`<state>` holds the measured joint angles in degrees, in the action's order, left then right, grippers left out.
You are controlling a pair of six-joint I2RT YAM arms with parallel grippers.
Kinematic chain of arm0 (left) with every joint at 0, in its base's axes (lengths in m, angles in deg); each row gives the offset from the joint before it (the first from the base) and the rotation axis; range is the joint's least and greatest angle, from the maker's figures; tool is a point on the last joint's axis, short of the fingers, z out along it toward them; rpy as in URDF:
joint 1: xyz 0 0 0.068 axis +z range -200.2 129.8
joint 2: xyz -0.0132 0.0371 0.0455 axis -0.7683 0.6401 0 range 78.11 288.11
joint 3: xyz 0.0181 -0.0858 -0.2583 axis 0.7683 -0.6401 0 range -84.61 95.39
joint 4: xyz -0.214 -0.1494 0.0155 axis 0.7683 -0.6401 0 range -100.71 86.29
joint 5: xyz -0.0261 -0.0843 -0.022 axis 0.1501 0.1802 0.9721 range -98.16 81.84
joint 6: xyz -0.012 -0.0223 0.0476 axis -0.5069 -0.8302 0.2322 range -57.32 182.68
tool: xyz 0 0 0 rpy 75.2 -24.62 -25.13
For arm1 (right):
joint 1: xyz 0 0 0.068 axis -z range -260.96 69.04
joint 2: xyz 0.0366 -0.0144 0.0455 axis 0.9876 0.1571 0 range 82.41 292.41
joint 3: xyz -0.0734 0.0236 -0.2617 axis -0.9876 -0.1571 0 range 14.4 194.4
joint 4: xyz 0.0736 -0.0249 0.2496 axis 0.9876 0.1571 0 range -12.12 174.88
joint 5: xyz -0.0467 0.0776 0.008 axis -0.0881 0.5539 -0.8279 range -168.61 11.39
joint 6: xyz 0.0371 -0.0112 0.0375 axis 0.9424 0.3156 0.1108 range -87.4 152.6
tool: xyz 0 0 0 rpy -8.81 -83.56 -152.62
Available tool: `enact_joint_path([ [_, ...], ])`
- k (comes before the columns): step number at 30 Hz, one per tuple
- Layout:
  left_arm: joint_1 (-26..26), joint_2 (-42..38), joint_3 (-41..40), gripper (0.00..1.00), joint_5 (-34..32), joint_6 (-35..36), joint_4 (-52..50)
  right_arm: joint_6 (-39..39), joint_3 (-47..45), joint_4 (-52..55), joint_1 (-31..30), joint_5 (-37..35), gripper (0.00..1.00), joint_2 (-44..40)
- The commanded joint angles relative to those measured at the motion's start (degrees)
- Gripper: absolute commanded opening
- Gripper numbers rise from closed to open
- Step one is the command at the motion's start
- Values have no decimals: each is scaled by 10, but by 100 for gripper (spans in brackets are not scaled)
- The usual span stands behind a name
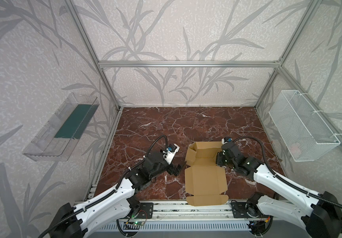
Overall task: Assemble paper box
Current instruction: Press the paper box at the center of the table.
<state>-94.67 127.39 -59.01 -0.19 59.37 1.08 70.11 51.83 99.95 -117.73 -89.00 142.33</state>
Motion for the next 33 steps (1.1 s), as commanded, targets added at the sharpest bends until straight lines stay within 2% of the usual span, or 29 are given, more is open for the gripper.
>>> enact_joint_path([
  [1, 3, 6, 1, 100, 28, 22, 45, -6, -3, -8, 2, 6, 0, -14],
  [10, 11, 66, 11, 99, 70, 8, 85, -6, -5, -11, 2, 14, 0, -18],
  [16, 15, 94, 14, 92, 73, 10, 112, -22, -9, -14, 2, 17, 0, -17],
  [22, 20, 138, 30, 69, 102, 0, 132, -21, -10, -16, 2, 25, 0, -13],
  [33, 21, 170, 46, 51, 123, -15, 148, -13, -10, -13, 1, 21, 0, -11],
])
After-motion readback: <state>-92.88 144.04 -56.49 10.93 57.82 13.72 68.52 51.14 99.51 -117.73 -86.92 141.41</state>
